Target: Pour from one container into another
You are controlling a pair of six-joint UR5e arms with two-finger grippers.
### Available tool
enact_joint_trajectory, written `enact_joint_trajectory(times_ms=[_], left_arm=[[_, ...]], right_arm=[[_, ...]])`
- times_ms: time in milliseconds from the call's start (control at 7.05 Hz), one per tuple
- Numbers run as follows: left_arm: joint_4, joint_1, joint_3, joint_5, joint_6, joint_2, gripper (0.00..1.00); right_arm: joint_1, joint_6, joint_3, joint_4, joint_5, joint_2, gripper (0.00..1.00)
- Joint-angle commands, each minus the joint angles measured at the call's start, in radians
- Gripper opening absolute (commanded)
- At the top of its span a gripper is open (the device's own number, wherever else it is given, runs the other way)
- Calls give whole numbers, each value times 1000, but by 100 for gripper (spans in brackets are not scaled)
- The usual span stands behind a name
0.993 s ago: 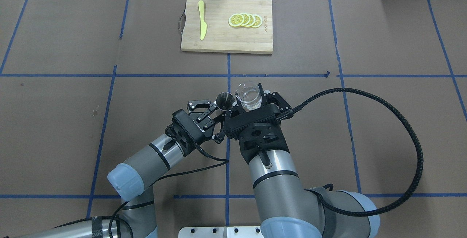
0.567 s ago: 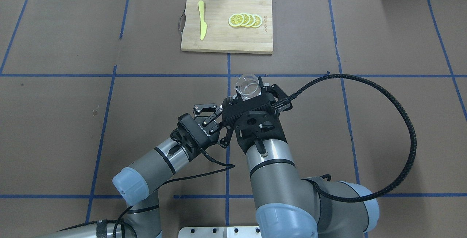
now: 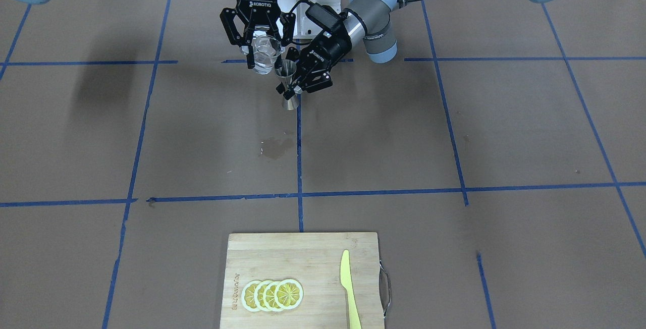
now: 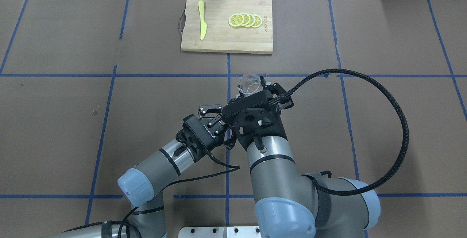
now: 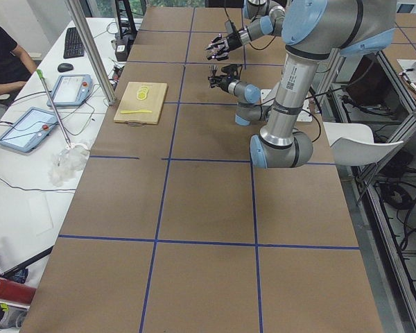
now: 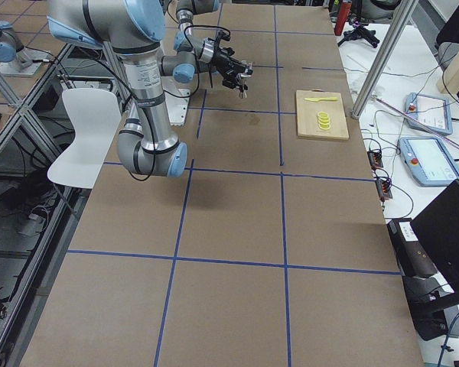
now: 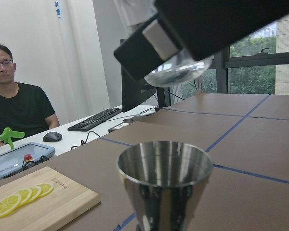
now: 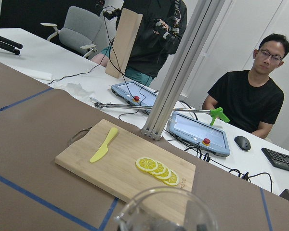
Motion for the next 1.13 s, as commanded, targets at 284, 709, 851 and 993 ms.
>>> enact_joint_trajectory(times_ms=[284, 709, 851, 993], left_arm=[[0, -4, 11, 0, 0, -6, 0], [0, -20, 17, -2, 0, -7, 0], [0, -23, 18, -2, 0, -7, 0], [0, -29, 26, -3, 0, -13, 0]], right_arm=[[-4, -6, 11, -41, -1, -2, 0], [-13, -6, 17, -41, -2, -8, 0], [-18, -6, 17, -41, -2, -12, 0], [-21, -6, 17, -41, -5, -15, 0]])
